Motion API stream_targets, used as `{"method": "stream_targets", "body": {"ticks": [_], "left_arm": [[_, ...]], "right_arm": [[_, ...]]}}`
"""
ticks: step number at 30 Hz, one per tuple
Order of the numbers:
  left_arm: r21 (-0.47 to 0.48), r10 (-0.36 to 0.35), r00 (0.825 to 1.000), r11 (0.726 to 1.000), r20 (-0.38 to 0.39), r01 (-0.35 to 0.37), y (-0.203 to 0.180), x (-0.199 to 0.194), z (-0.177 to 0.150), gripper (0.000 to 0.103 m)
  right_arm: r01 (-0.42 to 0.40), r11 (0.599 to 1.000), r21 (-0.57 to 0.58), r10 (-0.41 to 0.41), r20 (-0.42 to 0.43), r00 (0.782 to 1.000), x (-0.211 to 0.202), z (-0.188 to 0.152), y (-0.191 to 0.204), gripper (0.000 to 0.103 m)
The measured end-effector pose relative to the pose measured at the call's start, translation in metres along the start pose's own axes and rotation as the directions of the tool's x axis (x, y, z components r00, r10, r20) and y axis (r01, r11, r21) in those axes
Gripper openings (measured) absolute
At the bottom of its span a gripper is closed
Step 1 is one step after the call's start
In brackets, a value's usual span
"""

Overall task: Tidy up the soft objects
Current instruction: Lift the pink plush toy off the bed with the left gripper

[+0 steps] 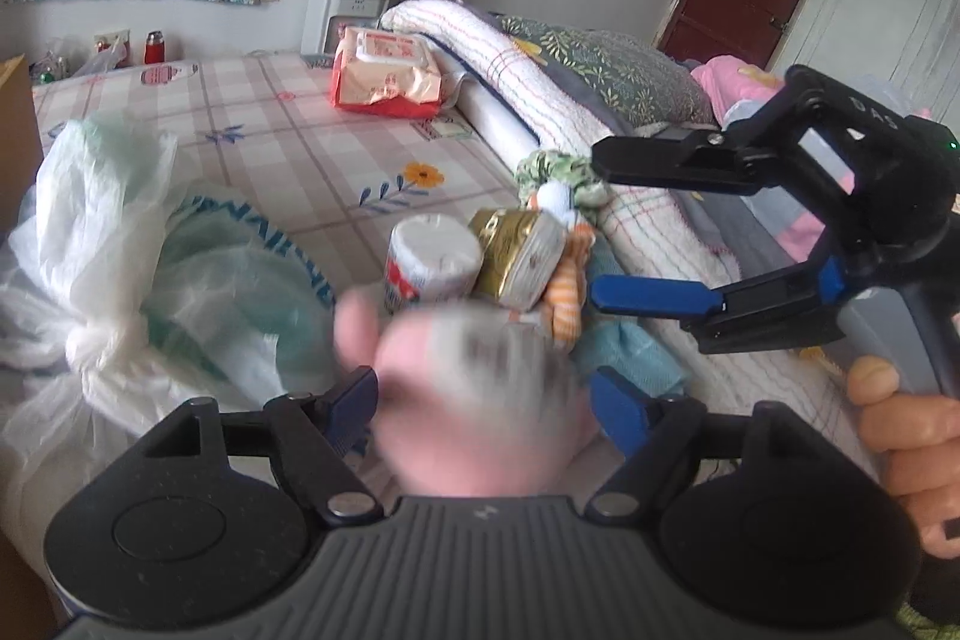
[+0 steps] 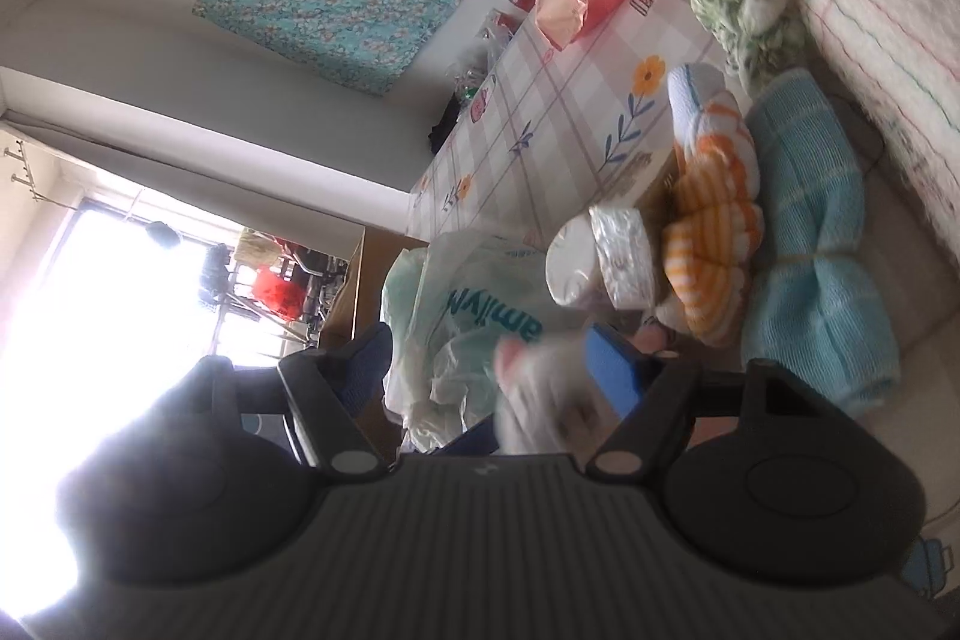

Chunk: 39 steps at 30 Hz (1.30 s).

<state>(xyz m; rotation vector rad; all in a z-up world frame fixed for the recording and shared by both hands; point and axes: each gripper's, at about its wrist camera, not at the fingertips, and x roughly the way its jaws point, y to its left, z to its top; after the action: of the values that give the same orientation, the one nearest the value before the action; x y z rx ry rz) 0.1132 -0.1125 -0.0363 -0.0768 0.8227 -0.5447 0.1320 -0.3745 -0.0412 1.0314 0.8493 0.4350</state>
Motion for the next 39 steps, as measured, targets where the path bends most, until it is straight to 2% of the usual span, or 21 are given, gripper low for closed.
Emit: {"method": "stream_targets", "body": {"ticks": [4,10,14,23,28,33,36,39], "left_arm": [[-0.017,-0.007,1.000,1.000,-0.023,0.007,0.003,-0.001,-0.015,0.082],[-0.008,-0.002,1.000,1.000,-0.002,0.002,-0.001,-0.009,-0.029,0.083],[0.012,0.022,1.000,1.000,0.009,-0.022,-0.003,-0.015,-0.033,0.083],[-0.026,0.033,0.999,0.999,-0.007,-0.033,0.006,-0.022,-0.050,0.081],[-0.015,0.042,0.999,0.999,-0.017,-0.042,0.005,-0.025,-0.060,0.073],[0.035,0.127,0.991,0.991,-0.035,-0.125,0.001,-0.020,-0.065,0.054],[0.003,0.106,0.993,0.994,-0.050,-0.106,0.008,-0.017,-0.067,0.047],[-0.021,0.089,0.994,0.996,-0.057,-0.090,0.013,-0.013,-0.068,0.045]], "right_arm": [[0.010,1.000,0.012,-0.010,-0.007,1.000,0.000,-0.011,-0.007,0.072],[0.022,1.000,0.017,-0.022,0.002,1.000,-0.005,-0.025,-0.012,0.072],[0.030,1.000,-0.002,-0.030,0.025,0.999,-0.015,-0.030,-0.010,0.072],[0.062,0.995,-0.076,-0.059,0.048,0.997,-0.020,-0.036,0.002,0.072],[0.072,0.987,-0.146,-0.067,0.039,0.997,-0.001,-0.023,0.023,0.071],[0.194,0.956,-0.219,-0.197,0.012,0.980,0.030,-0.022,0.028,0.071],[0.210,0.955,-0.211,-0.218,-0.016,0.976,0.036,-0.030,0.022,0.071],[0.232,0.946,-0.227,-0.240,-0.007,0.971,0.033,-0.037,0.022,0.071]]}}
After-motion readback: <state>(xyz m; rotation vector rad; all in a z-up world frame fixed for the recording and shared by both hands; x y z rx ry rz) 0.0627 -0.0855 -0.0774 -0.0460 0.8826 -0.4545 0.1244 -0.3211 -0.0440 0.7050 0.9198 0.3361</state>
